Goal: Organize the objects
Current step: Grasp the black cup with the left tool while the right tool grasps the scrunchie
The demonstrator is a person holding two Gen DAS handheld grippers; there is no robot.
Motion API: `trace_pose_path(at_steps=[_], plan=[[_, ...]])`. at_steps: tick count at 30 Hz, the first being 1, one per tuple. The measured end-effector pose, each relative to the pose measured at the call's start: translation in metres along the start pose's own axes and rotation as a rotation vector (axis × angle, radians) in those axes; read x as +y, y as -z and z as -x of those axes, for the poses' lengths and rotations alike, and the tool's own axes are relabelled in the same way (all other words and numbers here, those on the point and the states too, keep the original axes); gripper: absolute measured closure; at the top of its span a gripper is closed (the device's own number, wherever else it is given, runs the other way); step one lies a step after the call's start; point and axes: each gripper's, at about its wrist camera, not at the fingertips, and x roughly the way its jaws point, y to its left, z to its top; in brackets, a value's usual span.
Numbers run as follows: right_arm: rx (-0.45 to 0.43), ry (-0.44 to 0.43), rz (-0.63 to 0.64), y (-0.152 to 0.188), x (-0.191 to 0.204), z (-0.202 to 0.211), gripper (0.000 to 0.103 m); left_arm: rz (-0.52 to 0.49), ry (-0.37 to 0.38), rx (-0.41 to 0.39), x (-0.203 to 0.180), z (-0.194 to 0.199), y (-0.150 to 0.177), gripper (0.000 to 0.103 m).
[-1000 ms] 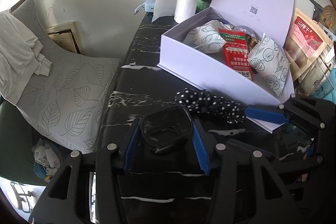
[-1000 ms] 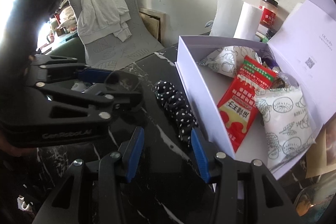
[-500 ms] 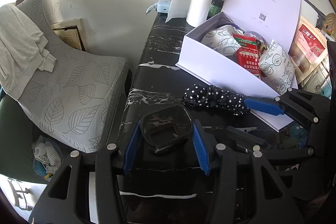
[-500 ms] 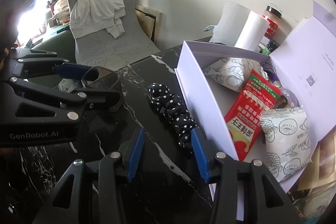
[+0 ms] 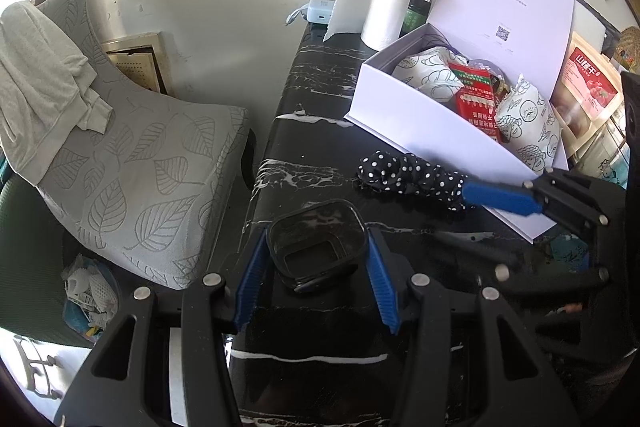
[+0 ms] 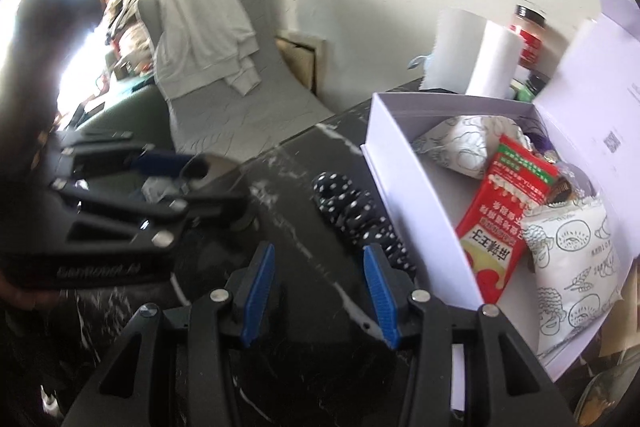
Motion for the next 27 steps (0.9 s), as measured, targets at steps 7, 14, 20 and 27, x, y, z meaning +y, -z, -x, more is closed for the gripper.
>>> trace_pose_path(at_steps=[7, 14, 20, 27], plan=[[0.017, 0.154, 0.030, -0.014, 0.010, -0.020, 0.057, -0.003, -0.016, 0.015, 0.007, 0.006, 0.004, 0.056], [0.078, 0.235, 0.129, -0.028, 0.022, -0.048, 0.057, 0.005, -0.015, 0.016, 0.013, 0.007, 0.005, 0.056], [0.104, 0.268, 0.159, -0.033, 0.021, -0.057, 0.068, 0.005, -0.004, 0.023, 0.018, 0.002, 0.005, 0.056], [0.113, 0.280, 0.149, -0.031, 0.009, -0.052, 0.091, 0.007, 0.010, 0.025, 0.016, -0.004, 0.002, 0.056]])
